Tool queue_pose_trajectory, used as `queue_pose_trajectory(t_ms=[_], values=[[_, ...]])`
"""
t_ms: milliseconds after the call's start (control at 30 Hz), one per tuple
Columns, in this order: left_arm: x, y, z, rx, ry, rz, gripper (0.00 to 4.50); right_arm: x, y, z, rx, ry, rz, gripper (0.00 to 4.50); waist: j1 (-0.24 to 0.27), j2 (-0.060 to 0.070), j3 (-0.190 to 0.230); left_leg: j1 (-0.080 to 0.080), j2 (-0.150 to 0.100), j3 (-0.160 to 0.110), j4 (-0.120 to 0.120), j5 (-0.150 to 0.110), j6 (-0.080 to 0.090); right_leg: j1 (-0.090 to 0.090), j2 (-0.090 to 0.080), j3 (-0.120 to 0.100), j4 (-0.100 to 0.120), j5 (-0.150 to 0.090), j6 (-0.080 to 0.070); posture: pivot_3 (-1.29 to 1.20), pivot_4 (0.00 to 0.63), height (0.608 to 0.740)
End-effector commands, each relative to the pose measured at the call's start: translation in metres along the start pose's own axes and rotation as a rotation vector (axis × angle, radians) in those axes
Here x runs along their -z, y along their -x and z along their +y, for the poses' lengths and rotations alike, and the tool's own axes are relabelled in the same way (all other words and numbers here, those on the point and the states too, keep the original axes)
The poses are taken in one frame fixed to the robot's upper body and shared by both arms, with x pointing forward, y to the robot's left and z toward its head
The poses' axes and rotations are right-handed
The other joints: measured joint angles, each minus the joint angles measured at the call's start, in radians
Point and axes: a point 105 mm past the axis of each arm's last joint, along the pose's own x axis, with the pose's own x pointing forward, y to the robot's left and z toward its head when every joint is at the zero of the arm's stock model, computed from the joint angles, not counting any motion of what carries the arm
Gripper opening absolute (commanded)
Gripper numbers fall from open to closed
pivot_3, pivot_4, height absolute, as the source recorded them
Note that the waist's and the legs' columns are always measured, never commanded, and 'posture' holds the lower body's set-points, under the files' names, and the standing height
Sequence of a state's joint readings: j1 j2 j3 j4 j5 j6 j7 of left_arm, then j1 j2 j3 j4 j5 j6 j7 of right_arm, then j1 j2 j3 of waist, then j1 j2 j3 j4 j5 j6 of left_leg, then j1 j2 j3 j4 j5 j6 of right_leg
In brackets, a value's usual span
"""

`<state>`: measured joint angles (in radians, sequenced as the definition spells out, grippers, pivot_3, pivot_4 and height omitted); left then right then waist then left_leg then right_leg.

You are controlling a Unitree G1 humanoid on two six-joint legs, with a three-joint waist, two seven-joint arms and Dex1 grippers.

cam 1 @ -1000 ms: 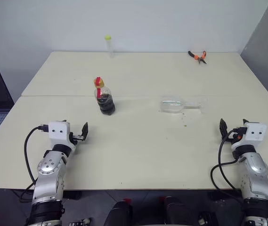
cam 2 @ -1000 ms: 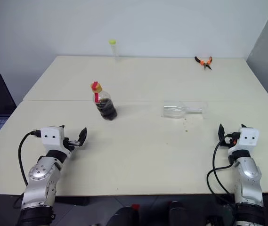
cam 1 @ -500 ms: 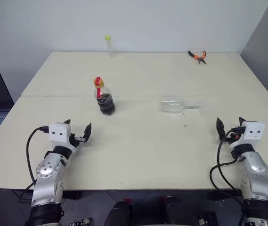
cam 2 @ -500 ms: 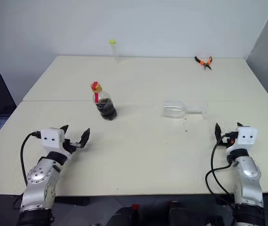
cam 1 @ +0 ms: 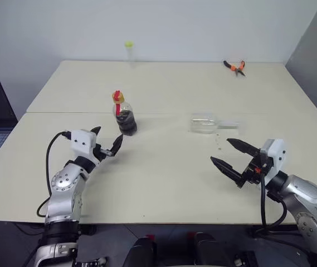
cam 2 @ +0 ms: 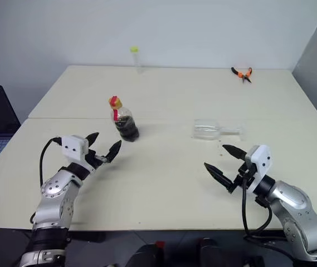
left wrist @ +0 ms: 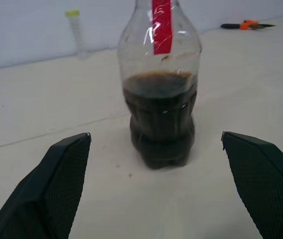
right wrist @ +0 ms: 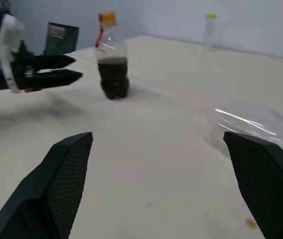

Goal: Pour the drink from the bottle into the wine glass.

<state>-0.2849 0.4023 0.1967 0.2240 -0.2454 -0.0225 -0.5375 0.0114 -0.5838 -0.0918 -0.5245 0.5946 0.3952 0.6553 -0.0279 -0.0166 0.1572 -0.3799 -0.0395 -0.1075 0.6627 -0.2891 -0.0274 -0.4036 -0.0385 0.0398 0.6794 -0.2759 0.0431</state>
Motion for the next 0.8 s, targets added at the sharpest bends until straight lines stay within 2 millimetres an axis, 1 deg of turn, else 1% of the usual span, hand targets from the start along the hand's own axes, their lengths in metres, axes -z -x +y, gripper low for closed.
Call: queue_pose_trajectory(t_ms=[33,100,300,467,667,800], values=[[-0.004,-0.015,0.003,0.01,-0.01,0.002,4.45,-0.019,-0.011,0.01,-0.053,0.04,-0.047,4.5,0.0,0.0,0.0,0.0,0.0,0.0,0.0,0.0,0.0,0.0,0.0,0.0,0.0,0.0,0.0,0.0,0.15,0.74],[-0.003,-0.026,0.003,0.008,-0.003,0.026,4.45,-0.022,-0.015,0.011,-0.058,0.057,-0.054,4.5,0.001,0.0,0.0,0.0,0.0,0.0,0.0,0.0,0.0,-0.001,0.0,0.0,0.0,0.0,0.0,0.0,0.15,0.74],[-0.003,-0.047,0.005,-0.025,0.02,0.02,4.45,-0.023,-0.015,0.01,-0.047,0.068,-0.059,4.5,0.002,-0.001,0.001,-0.002,-0.002,0.001,0.001,0.0,0.0,-0.001,0.0,0.0,-0.001,0.0,0.0,0.0,0.15,0.74],[-0.001,-0.059,-0.001,-0.011,0.032,0.02,4.45,-0.023,-0.015,0.009,-0.045,0.078,-0.062,4.5,0.002,-0.001,0.001,-0.002,-0.001,0.0,0.0,0.0,0.0,-0.001,0.0,0.0,-0.001,0.0,0.0,0.0,0.15,0.74],[-0.003,-0.075,0.005,-0.047,0.058,0.009,4.45,-0.021,-0.017,0.008,-0.053,0.081,-0.06,4.5,0.002,-0.002,0.001,-0.002,-0.002,0.0,0.001,0.0,0.0,-0.001,0.0,-0.001,0.0,0.0,0.0,0.0,0.15,0.74],[-0.003,-0.082,0.008,-0.064,0.072,0.01,4.45,-0.021,-0.019,0.008,-0.057,0.084,-0.062,4.5,0.001,-0.002,0.001,-0.002,-0.002,0.0,0.001,0.0,0.0,-0.001,0.0,0.0,0.0,0.0,0.0,0.0,0.15,0.74]])
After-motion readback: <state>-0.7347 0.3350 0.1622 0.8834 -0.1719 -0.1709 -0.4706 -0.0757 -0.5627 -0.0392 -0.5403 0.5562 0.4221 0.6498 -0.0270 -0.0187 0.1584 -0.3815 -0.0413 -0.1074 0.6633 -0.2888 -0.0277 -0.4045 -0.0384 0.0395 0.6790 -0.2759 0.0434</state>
